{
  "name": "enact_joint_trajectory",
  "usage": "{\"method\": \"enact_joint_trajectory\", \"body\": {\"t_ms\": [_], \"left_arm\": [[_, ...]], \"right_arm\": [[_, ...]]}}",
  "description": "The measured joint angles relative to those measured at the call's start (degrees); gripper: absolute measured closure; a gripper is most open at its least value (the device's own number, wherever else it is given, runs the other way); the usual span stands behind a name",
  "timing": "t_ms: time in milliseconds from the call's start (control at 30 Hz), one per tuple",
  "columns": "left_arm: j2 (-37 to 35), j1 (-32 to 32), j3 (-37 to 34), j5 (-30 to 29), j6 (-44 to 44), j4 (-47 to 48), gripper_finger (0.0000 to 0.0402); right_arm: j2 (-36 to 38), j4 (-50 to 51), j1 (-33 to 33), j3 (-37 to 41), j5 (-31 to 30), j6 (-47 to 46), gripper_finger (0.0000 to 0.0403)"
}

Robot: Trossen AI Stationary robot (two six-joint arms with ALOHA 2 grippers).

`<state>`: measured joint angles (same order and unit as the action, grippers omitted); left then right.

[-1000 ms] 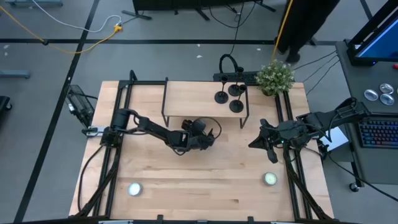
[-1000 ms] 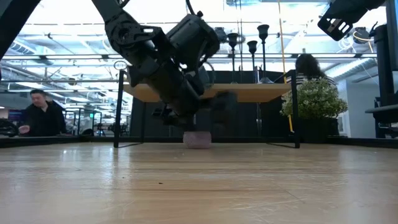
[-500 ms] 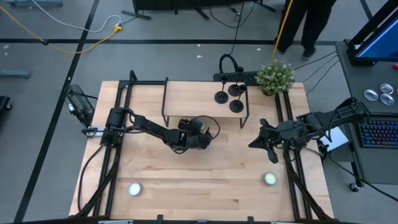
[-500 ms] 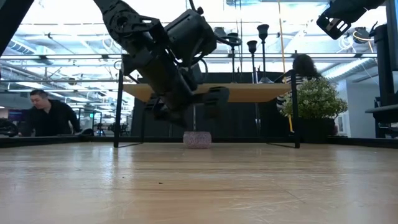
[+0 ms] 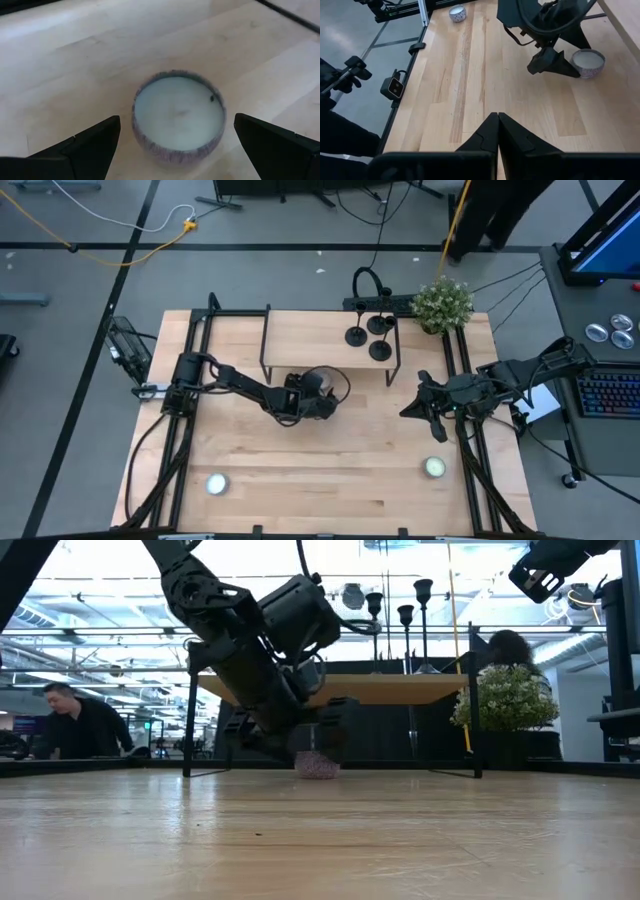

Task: Pick & Place candle stick holders
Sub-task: Put the red scented candle on the shelf

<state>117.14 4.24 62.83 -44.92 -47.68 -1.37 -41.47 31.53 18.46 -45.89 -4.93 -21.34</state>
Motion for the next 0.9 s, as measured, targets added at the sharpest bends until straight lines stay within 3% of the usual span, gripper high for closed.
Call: {"method": "enact_joint_trajectory", "body": {"t_ms": [233, 567, 900], "left_arm": [[0.0, -0.6, 0.0, -0.7, 3.0, -3.2, 0.0004], [0.0, -2.4, 0.0, 3.8, 5.4, -3.1, 0.0005], [0.0, -2.4, 0.0, 4.2, 5.5, -3.2, 0.0005]], "right_arm": [[0.0, 0.0, 0.0, 0.0, -1.4, -0.3, 0.0403], [0.0, 0.0, 0.0, 0.0, -1.5, -0.4, 0.0403], [0.0, 0.0, 0.0, 0.0, -2.8, -0.5, 0.0403]]}}
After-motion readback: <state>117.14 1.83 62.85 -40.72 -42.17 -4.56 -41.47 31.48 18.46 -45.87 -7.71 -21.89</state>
